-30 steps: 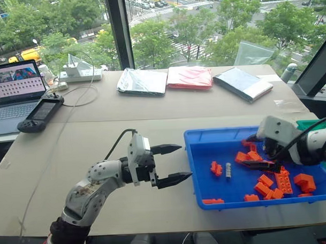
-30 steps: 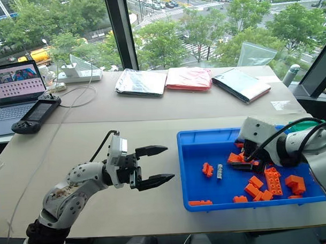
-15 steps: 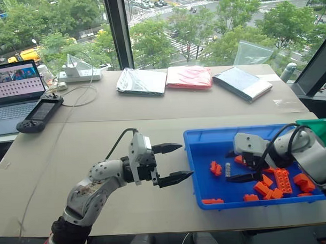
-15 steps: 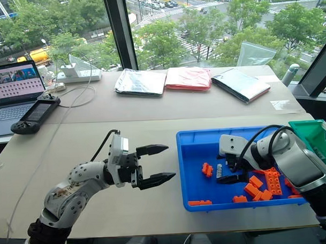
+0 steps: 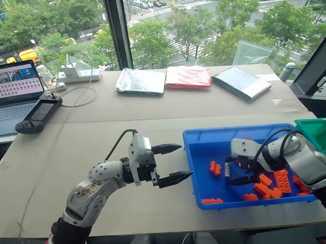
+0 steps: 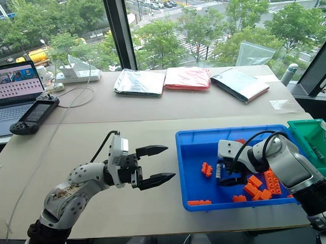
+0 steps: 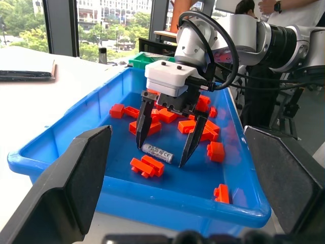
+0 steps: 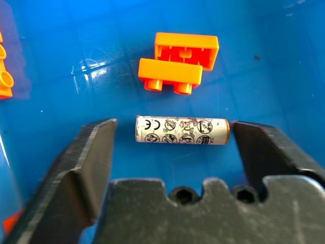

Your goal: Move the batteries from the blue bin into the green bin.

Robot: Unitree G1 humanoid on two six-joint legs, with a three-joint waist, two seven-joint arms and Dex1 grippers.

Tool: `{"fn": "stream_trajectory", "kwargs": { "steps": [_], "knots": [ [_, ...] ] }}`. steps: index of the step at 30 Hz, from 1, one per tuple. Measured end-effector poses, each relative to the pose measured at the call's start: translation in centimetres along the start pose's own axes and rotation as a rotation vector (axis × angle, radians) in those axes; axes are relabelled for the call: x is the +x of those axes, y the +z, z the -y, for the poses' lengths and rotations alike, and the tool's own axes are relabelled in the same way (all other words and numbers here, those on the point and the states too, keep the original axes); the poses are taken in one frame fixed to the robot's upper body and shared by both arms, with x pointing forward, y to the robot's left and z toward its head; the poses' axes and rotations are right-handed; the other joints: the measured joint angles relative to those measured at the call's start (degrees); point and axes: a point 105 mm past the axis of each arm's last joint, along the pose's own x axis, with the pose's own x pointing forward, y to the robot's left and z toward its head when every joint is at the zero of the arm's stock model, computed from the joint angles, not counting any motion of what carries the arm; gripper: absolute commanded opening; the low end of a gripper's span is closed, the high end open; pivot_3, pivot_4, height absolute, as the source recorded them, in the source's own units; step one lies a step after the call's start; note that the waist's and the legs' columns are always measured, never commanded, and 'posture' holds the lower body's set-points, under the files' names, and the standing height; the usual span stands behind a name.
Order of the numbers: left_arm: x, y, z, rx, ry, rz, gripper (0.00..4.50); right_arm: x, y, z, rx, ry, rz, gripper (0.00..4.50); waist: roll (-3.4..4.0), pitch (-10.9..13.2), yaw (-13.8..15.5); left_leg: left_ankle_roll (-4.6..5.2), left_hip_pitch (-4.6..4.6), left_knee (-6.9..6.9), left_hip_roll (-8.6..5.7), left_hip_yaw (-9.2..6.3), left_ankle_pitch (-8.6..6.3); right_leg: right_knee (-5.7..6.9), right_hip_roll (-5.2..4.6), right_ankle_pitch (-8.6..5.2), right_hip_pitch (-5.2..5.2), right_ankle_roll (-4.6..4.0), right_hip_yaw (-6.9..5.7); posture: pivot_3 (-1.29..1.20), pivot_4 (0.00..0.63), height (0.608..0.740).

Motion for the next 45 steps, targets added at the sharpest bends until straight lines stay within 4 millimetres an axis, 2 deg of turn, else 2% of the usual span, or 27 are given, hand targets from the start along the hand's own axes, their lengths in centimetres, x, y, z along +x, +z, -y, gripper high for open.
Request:
{"fn": "stream_trajectory", "kwargs": {
  "steps": [1, 5, 8, 10, 13, 15, 16, 19, 21, 23, 29, 33, 35, 38, 45],
  "knots": [
    [0.0, 0.0, 0.0, 0.000, 0.000, 0.000, 4.50, 0.1, 0.1, 0.0, 0.002, 0.000, 0.003, 2.53, 0.00, 0.00, 0.00, 0.00, 0.00, 0.00, 0.00, 0.00, 0.00, 0.00, 0.00, 0.00, 0.00, 0.00, 0.00, 0.00, 0.150, 0.740],
    [0.0, 0.0, 0.0, 0.001, 0.000, 0.000, 4.50, -0.5, 0.1, 0.3, 0.036, -0.047, 0.018, 2.51, 0.00, 0.00, 0.03, 0.00, -0.02, 0.00, -0.01, 0.00, 0.00, 0.00, 0.00, 0.00, 0.00, 0.00, 0.01, 0.00, 0.150, 0.740],
    [0.0, 0.0, 0.0, 0.002, 0.000, -0.001, 4.50, -2.0, 0.6, 1.3, 0.068, -0.147, 0.052, 2.51, 0.00, 0.00, 0.14, 0.00, -0.02, 0.00, -0.02, 0.00, 0.00, 0.01, -0.01, 0.00, -0.01, 0.00, 0.02, 0.00, 0.150, 0.740],
    [0.0, 0.0, 0.0, 0.002, 0.001, -0.001, 4.50, -4.0, 1.2, 3.1, 0.107, -0.288, 0.081, 2.51, 0.00, 0.00, 0.18, 0.00, -0.01, 0.00, -0.03, 0.00, 0.00, 0.02, -0.02, 0.00, -0.01, 0.00, 0.02, 0.00, 0.150, 0.740],
    [0.0, 0.0, 0.0, 0.003, 0.001, -0.001, 4.50, -8.4, 1.5, 6.6, 0.170, -0.586, 0.097, 2.51, 0.00, 0.00, 0.13, -0.01, -0.01, 0.00, -0.02, 0.00, 0.00, 0.04, -0.01, 0.00, -0.03, -0.01, 0.02, 0.00, 0.150, 0.740],
    [0.0, 0.1, 0.0, 0.005, 0.001, 0.000, 4.50, -11.6, 1.0, 8.9, 0.237, -0.809, 0.089, 2.51, 0.00, 0.00, 0.15, -0.01, -0.03, -0.01, -0.03, 0.00, 0.01, 0.03, -0.02, 0.00, -0.04, -0.01, 0.02, 0.00, 0.150, 0.740],
    [0.0, 0.1, 0.0, 0.005, 0.001, 0.000, 4.50, -13.1, 0.4, 9.8, 0.278, -0.920, 0.076, 2.51, 0.00, 0.00, 0.16, -0.01, -0.04, -0.01, -0.04, 0.01, 0.00, 0.02, -0.02, 0.00, -0.04, -0.01, 0.03, 0.00, 0.150, 0.740],
    [0.0, 0.2, 0.0, 0.008, 0.004, 0.002, 4.50, -16.1, -1.3, 12.0, 0.443, -1.222, 0.107, 2.51, -0.01, -0.01, 0.15, -0.04, -0.04, -0.02, -0.04, 0.02, 0.02, 0.02, -0.02, 0.02, -0.03, -0.02, 0.04, 0.00, 0.150, 0.740],
    [0.1, 0.2, 0.0, 0.009, 0.005, 0.005, 4.50, -17.7, -4.4, 12.4, 0.620, -1.442, 0.093, 2.51, 0.00, -0.01, 0.35, -0.06, -0.06, -0.03, -0.07, 0.01, 0.03, 0.05, -0.03, 0.02, -0.06, -0.03, 0.05, 0.00, 0.150, 0.740],
    [0.1, 0.2, -0.1, 0.009, 0.009, 0.005, 4.50, -17.8, -6.6, 12.0, 0.744, -1.536, 0.071, 2.51, 0.01, -0.01, 0.48, -0.06, -0.10, -0.05, -0.12, 0.05, 0.04, 0.04, -0.06, 0.02, -0.12, -0.03, 0.09, 0.00, 0.150, 0.740],
    [0.2, 0.3, -0.1, 0.010, 0.009, 0.012, 4.50, -17.5, -8.8, 11.1, 0.937, -1.664, 0.099, 2.51, 0.04, -0.03, 0.01, -0.05, -0.09, -0.07, -0.11, 0.11, 0.04, 0.08, -0.06, 0.02, -0.14, -0.03, 0.14, 0.00, 0.150, 0.740],
    [0.3, 0.3, 0.0, 0.010, 0.008, 0.013, 4.50, -18.9, -10.5, 10.1, 1.009, -1.765, 0.077, 2.51, 0.05, -0.03, -0.07, -0.04, -0.07, -0.07, -0.11, 0.13, 0.04, 0.08, -0.06, 0.02, -0.12, -0.03, 0.14, 0.00, 0.150, 0.740],
    [0.3, 0.3, -0.1, 0.010, 0.009, 0.012, 4.50, -19.1, -11.0, 9.9, 1.022, -1.781, 0.062, 3.52, 0.05, -0.03, -0.11, -0.04, -0.06, -0.07, -0.11, 0.14, 0.04, 0.08, -0.05, 0.02, -0.11, -0.02, 0.14, 0.00, 0.150, 0.740],
    [0.3, 0.3, -0.1, 0.010, 0.008, 0.012, 4.50, -19.0, -11.0, 10.0, 1.028, -1.776, 0.065, 4.39, 0.06, -0.04, -0.37, -0.03, -0.02, -0.08, -0.10, 0.17, 0.04, 0.09, -0.03, 0.02, -0.10, -0.03, 0.15, 0.00, 0.150, 0.740],
    [0.3, 0.3, -0.1, 0.013, 0.009, 0.008, 4.50, -19.2, -10.6, 10.1, 1.015, -1.783, 0.085, 4.46, 0.07, -0.04, -0.33, -0.03, -0.02, -0.08, -0.09, 0.17, 0.04, 0.08, 0.00, 0.02, -0.08, -0.02, 0.16, 0.00, 0.150, 0.740]
  ]
}}
